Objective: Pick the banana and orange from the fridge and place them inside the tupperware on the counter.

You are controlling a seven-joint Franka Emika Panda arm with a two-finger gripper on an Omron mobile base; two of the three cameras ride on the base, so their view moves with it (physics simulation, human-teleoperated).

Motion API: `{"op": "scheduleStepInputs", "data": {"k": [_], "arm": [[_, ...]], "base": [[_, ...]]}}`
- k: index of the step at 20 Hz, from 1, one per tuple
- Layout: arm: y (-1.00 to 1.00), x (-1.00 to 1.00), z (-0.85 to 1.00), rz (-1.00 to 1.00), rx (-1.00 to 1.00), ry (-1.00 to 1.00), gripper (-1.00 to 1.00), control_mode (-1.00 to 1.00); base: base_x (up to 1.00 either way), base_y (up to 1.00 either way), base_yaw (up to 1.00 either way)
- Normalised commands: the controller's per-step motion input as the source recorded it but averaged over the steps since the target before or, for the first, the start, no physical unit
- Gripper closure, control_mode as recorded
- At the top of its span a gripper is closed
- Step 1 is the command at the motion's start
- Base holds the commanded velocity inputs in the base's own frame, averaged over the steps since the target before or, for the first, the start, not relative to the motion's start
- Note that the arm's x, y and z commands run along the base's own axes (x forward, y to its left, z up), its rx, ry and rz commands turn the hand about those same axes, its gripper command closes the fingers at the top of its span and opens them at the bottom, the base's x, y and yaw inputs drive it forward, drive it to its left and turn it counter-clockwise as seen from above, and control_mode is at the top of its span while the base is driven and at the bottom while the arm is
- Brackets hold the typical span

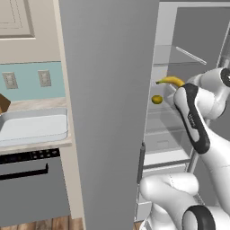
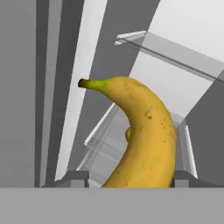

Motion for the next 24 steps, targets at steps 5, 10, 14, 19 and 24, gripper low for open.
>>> {"op": "scheduleStepInputs", "data": {"k": [5,10,14,19,24], "arm": [[-0.33,-1.0,0.1,-0.22,0.0,0.21,1.0,-1.0],[-0.32,-1.0,0.03,-0.24,0.0,0.18,1.0,-1.0],[-0.13,-1.0,0.0,-0.23,0.0,0.07,1.0,-1.0],[0.19,-0.92,0.0,-0.09,0.0,0.05,1.0,-1.0],[0.59,-0.57,0.0,0.0,-0.01,0.04,1.0,-1.0]], "base": [[0.0,0.0,0.0],[0.0,0.0,0.0],[0.0,0.0,0.0],[0.0,0.0,0.0],[0.0,0.0,0.0]]}}
